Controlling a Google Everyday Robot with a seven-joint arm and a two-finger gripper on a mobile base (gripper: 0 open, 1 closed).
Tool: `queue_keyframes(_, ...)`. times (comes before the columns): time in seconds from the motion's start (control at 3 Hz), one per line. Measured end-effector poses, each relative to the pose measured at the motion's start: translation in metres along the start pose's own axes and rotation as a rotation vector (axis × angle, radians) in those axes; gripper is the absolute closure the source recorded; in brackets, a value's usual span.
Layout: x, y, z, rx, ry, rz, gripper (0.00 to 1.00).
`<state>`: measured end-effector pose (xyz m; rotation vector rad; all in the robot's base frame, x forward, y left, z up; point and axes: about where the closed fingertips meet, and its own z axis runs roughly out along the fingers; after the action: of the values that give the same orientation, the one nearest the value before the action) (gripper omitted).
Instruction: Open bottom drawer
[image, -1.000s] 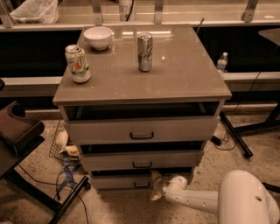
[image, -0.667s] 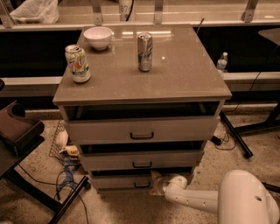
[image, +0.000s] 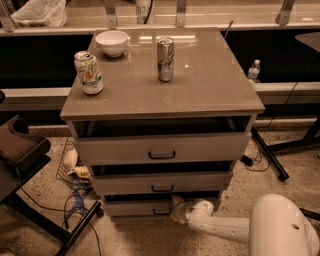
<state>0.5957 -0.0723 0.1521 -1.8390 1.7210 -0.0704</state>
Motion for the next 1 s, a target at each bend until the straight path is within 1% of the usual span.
queue_keyframes(0.33, 0.0000, 0.0000, 0.0000, 0.000, 0.000, 0.000, 1.00)
queue_keyframes(1.0, -0.0009, -0.0011, -0.0022, 0.000, 0.000, 0.000, 1.00)
